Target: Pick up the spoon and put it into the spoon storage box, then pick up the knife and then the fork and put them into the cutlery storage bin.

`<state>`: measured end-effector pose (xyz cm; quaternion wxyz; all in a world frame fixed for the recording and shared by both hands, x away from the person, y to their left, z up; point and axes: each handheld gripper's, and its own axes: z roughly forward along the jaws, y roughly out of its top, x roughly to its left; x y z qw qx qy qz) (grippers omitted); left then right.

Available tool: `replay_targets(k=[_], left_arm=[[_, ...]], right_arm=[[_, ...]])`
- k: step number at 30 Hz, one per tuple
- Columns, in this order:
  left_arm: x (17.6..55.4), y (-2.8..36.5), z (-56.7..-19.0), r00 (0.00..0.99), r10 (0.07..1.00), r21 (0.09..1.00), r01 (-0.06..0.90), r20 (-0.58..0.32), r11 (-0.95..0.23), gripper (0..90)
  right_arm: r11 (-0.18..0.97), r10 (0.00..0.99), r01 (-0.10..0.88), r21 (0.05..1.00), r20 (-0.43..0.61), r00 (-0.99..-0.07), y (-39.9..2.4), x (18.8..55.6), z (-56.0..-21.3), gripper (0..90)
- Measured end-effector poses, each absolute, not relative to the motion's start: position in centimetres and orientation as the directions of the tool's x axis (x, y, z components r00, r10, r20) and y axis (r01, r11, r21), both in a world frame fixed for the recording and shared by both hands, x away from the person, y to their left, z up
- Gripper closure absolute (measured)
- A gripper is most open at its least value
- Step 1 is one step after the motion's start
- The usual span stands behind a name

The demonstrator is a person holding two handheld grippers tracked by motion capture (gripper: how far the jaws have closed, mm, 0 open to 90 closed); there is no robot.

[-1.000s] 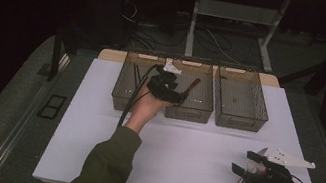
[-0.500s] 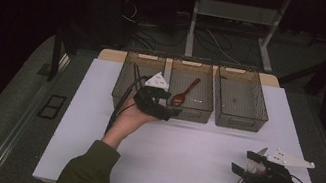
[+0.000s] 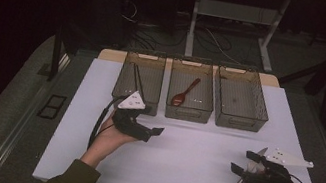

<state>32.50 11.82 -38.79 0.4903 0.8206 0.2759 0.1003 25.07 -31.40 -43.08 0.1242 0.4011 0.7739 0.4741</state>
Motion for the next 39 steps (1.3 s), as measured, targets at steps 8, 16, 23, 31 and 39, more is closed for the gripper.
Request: replay_targets(k=[8, 16, 23, 31, 39], left_arm=[[30.1, 13.3, -40.0, 0.823, 0.560, 0.868, 0.343, -0.094, -0.359, 3.2], [27.9, 14.8, -41.2, 0.826, 0.557, 0.870, 0.339, -0.093, -0.357, 0.0], [26.9, 15.5, -41.9, 0.829, 0.551, 0.865, 0.340, -0.092, -0.368, 0.0], [26.8, 15.2, -42.5, 0.838, 0.535, 0.854, 0.354, -0.108, -0.381, 0.0], [26.9, 15.1, -42.8, 0.843, 0.524, 0.850, 0.358, -0.117, -0.387, 0.0]], right_arm=[[0.228, 0.739, 0.501, 0.834, 0.187, -0.647, -31.4, 25.0, -43.0, 20.4], [0.233, 0.738, 0.498, 0.835, 0.181, -0.650, -31.4, 25.0, -43.0, 20.4], [0.239, 0.737, 0.496, 0.835, 0.177, -0.652, -31.4, 24.9, -42.9, 20.4], [0.276, 0.719, 0.518, 0.810, 0.183, -0.670, -31.8, 24.6, -42.1, 20.4], [0.335, 0.699, 0.533, 0.777, 0.175, -0.693, -32.3, 23.5, -41.7, 30.6]])
